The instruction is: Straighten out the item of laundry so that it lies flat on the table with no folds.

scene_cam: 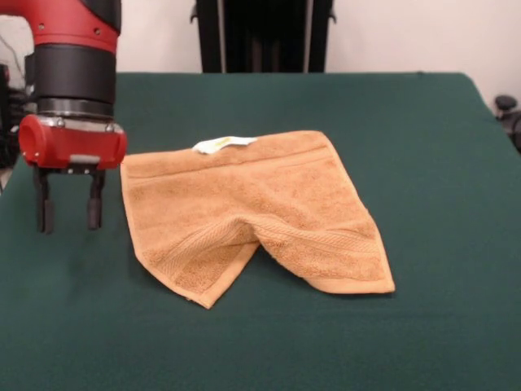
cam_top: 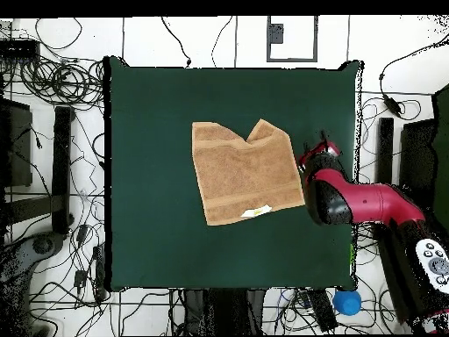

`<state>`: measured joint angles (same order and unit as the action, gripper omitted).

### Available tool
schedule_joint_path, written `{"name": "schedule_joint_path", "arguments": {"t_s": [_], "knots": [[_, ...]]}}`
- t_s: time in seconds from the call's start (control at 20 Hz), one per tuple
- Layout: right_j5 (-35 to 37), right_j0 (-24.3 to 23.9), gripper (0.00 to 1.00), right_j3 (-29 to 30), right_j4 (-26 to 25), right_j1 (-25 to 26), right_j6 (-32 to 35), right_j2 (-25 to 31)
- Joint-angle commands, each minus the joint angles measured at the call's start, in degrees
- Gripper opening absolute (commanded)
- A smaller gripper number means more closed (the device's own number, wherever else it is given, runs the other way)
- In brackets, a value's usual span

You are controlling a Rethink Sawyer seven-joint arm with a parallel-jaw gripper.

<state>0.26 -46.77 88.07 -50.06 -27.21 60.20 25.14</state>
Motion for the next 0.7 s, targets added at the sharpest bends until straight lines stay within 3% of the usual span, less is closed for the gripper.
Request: {"name": "schedule_joint_path", "arguments": {"t_s": [0.05,0.2,0.5,0.7], "knots": [[3.49,6.42,1.0,9.97,6.17,-1.5,16.53,-4.54],[2.09,3.33,1.0,13.04,8.23,-0.93,15.08,-0.6],[-1.98,6.3,1.0,14.49,11.22,0.3,16.18,-1.27],[-0.78,8.62,1.0,13.86,13.27,-0.03,15.53,-1.66]]}}
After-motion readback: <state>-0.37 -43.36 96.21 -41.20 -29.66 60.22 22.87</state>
